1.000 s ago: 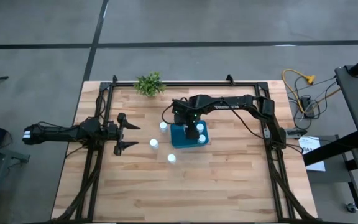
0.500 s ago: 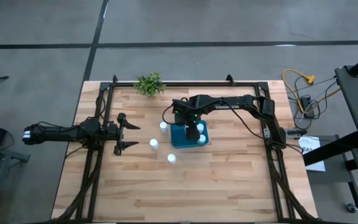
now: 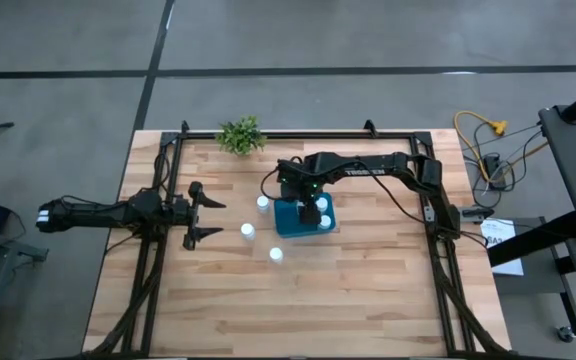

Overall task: Pick and place pill bottles into a basket
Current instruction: Put the white medicine bottle into the blue bin

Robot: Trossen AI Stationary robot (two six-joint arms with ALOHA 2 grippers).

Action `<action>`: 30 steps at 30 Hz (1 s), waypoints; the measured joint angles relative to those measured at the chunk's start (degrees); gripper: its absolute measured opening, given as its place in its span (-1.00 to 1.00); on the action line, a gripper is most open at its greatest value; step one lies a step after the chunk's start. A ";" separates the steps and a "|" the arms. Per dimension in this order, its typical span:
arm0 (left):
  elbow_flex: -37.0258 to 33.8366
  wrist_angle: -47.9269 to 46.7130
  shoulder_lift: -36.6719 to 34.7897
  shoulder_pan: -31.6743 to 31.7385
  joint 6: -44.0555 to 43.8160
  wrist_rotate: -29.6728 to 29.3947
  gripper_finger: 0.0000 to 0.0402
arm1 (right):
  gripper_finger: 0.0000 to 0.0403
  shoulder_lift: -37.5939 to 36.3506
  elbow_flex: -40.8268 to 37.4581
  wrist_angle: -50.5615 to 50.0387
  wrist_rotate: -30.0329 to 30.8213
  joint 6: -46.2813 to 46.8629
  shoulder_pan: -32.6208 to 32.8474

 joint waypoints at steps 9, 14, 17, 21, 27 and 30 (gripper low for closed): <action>0.00 0.00 0.00 0.02 -0.02 0.00 0.47 | 0.16 -0.37 0.06 -0.04 0.02 0.09 0.00; 0.00 0.01 0.00 0.00 0.00 -0.01 0.47 | 0.13 -2.32 0.11 -0.20 0.04 0.40 0.00; 0.00 0.00 0.00 0.01 0.00 -0.02 0.47 | 0.12 -3.84 0.11 -0.13 -0.01 1.48 0.00; 0.00 0.00 0.00 0.00 -0.01 -0.01 0.47 | 0.12 -5.69 0.11 -0.36 0.02 2.55 0.09; 0.01 0.00 0.00 0.02 0.00 -0.01 0.47 | 0.11 -10.03 -0.02 -1.33 0.15 3.08 0.81; 0.00 -0.02 -0.04 0.00 0.00 -0.02 0.47 | 0.11 -12.88 -0.50 -1.23 0.23 3.71 1.78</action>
